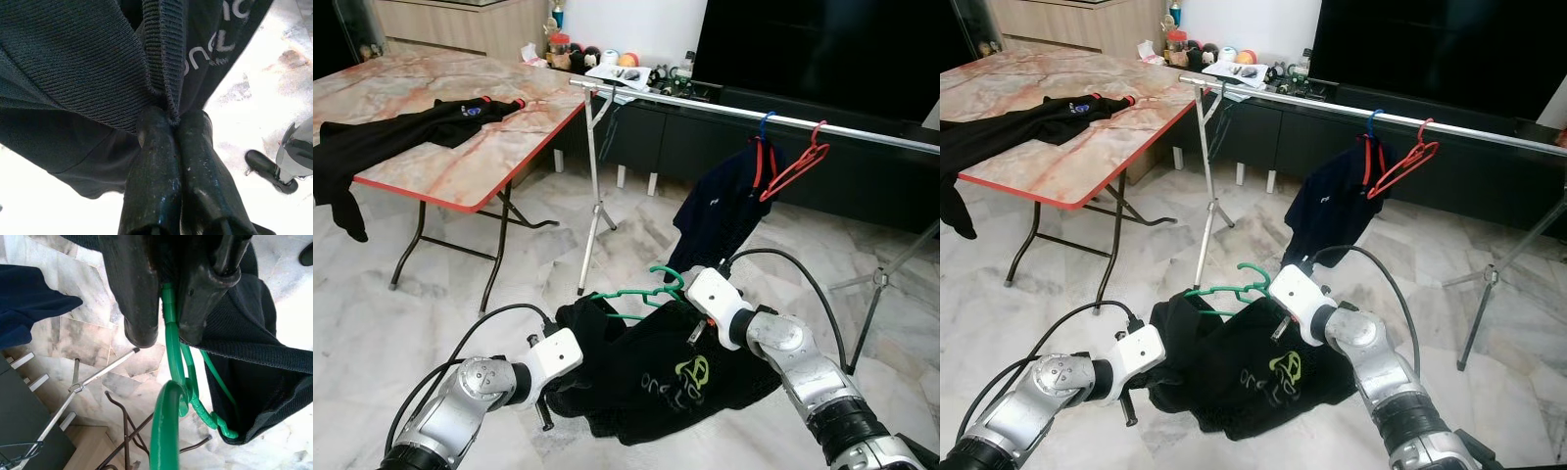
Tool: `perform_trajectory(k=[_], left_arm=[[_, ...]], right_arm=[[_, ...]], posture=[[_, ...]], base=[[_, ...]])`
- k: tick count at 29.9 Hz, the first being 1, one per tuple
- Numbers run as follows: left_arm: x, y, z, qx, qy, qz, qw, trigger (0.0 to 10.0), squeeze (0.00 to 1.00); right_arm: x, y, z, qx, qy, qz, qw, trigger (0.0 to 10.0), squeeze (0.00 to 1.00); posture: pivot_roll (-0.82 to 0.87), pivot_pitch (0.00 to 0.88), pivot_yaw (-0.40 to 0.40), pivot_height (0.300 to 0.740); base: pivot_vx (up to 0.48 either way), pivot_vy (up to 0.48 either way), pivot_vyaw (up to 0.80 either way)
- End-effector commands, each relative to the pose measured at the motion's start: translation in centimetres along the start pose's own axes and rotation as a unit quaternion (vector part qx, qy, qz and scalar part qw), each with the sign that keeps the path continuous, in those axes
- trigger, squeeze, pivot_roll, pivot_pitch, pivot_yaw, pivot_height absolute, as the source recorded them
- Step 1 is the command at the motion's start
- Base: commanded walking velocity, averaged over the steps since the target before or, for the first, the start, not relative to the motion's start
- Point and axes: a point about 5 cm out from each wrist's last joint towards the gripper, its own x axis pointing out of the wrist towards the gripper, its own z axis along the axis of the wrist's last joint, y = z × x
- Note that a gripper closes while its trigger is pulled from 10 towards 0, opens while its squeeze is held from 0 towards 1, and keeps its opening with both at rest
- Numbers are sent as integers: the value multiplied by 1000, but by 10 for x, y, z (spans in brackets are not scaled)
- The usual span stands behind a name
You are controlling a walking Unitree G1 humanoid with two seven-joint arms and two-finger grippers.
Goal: Hang hanger
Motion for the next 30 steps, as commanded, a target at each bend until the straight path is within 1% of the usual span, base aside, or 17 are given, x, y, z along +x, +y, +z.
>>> perform_trajectory(k=[1,2,3,4,6,7,8,9,10,12,13,18,19,23,25,30], left_arm=[[-8,-13,-43,-34,96,-26,994,4902,0],[-8,-13,-44,-32,98,-20,995,10000,0],[-8,-11,-44,-26,98,-10,995,10000,0],[-8,-8,-44,-29,97,3,995,10000,0],[-8,-1,-40,-26,85,33,996,10000,0],[-8,3,-37,-32,73,48,996,10000,247],[-9,6,-35,-35,64,54,996,10000,992],[-9,8,-34,-37,59,59,996,10000,992],[-10,10,-29,-41,42,63,996,10000,1000],[-11,12,-24,-49,22,67,996,10000,1000],[-11,12,-24,-49,22,67,996,10000,1000],[-16,14,-10,-81,-41,59,994,10000,1000],[-16,14,-10,-81,-41,59,994,10000,1000],[-19,23,-1,-104,-77,91,987,10000,1000],[-20,29,7,-122,-108,108,981,10000,1000],[-23,37,23,-143,-162,122,969,10000,1000]], right_arm=[[-17,-35,21,14,-54,-77,995,10000,0],[-17,-33,21,11,-54,-68,996,10000,0],[-16,-30,21,4,-54,-56,997,10000,0],[-16,-28,21,-4,-54,-46,997,10000,0],[-16,-26,21,-7,-56,-43,997,10000,0],[-16,-25,21,-6,-57,-39,998,10000,0],[-16,-24,21,-8,-57,-38,998,10000,0],[-16,-24,21,-9,-57,-37,998,10000,0],[-16,-24,21,-10,-56,-36,998,10000,0],[-16,-23,21,-11,-56,-31,998,10000,0],[-16,-23,21,-11,-56,-31,998,10000,0],[-14,-17,18,-31,-49,-16,998,10000,0],[-14,-17,18,-31,-49,-16,998,10000,0],[-14,-11,16,-44,-48,3,998,10000,0],[-14,-6,12,-59,-41,22,997,10000,0],[-15,6,0,-98,-13,66,993,10000,0]], posture=[[141,39,-71,740],[141,39,-71,740],[144,42,-73,740],[144,42,-73,740],[143,41,-74,740],[143,41,-74,740],[143,41,-74,740],[143,41,-74,740],[144,43,-75,740],[144,43,-75,740],[144,43,-75,740],[144,43,-75,740],[144,43,-75,740],[144,43,-75,740],[144,43,-75,740],[146,44,-80,740]], base=[[0,0,0],[0,0,0],[0,0,0],[0,0,0],[0,0,0],[0,0,0],[0,0,0],[0,0,0],[0,0,0],[0,0,0],[0,0,0],[0,0,0],[0,0,0],[0,0,0],[0,0,0],[0,0,0]])
